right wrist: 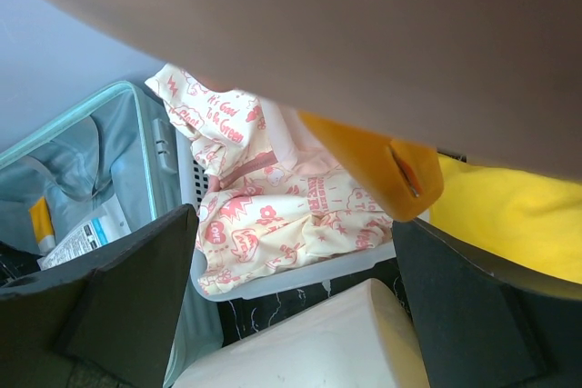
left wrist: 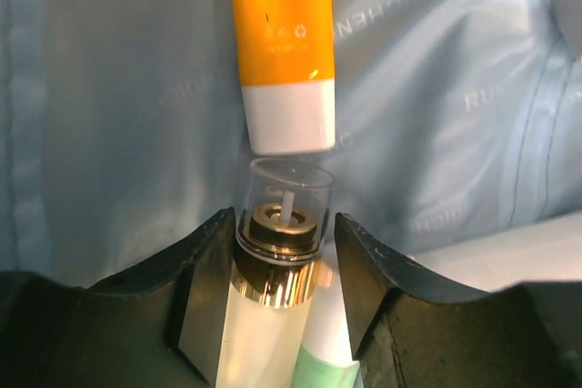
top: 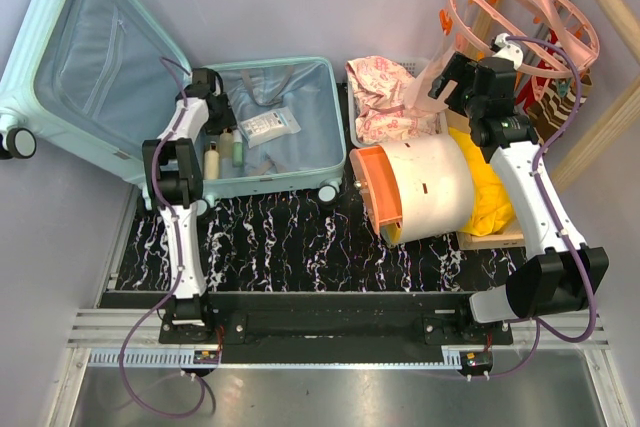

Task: Open, take out, and arrange the luggage
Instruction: Pick up the personal item from the luggage.

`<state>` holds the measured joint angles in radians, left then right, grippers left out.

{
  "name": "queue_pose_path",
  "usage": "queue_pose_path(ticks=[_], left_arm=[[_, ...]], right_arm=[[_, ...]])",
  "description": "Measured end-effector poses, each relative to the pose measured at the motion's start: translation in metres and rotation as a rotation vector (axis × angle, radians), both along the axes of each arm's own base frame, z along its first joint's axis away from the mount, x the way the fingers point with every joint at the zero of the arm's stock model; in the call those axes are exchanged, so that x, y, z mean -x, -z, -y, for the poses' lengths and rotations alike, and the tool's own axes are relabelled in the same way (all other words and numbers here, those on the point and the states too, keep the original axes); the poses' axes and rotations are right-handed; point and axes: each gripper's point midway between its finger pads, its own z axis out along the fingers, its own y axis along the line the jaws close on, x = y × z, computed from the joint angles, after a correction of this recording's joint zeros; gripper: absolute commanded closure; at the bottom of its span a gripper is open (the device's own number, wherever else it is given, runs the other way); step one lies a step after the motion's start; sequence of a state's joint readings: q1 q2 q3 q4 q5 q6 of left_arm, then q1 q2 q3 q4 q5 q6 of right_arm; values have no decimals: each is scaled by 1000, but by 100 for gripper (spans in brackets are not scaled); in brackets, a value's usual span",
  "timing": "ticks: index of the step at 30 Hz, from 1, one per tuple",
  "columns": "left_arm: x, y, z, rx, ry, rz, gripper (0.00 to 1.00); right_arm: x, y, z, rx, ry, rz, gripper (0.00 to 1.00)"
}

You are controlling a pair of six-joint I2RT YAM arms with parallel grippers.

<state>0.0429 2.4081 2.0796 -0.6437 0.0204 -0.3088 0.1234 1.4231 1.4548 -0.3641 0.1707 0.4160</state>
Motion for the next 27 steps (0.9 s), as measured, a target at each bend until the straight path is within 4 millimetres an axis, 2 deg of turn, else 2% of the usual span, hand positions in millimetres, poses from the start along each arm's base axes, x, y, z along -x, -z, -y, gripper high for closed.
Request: queue_pose_path(ticks=[1, 2, 4, 5, 8, 10, 15, 19, 24, 27], left_arm=[[-1, 2, 0, 3, 0, -6, 50], [-3, 4, 0, 6, 0, -11, 55], [-4, 7, -1, 7, 2, -17, 65], [-3, 8, -1, 9, 6, -18, 77], [-1, 9, -4, 11, 24, -20, 94], [0, 9, -3, 15, 35, -6, 100], [8, 0, 0, 25, 42, 32, 100], [16, -20, 3, 53, 26, 53, 100], [10, -70, 18, 121, 10, 169, 100], [6, -104, 24, 151, 10, 251, 100]], right_arm=[[0, 0, 0, 0, 0, 0, 2], [0, 0, 0, 0, 1, 0, 2], [1, -1, 1, 0, 3, 2, 2], [1, -1, 1, 0, 5, 3, 2], [1, -2, 2, 2, 11, 6, 2], [1, -3, 3, 4, 17, 8, 2], [2, -3, 4, 6, 22, 8, 3], [2, -3, 4, 9, 19, 8, 6], [2, -5, 0, 23, -17, 11, 11], [0, -14, -7, 36, -62, 28, 12]])
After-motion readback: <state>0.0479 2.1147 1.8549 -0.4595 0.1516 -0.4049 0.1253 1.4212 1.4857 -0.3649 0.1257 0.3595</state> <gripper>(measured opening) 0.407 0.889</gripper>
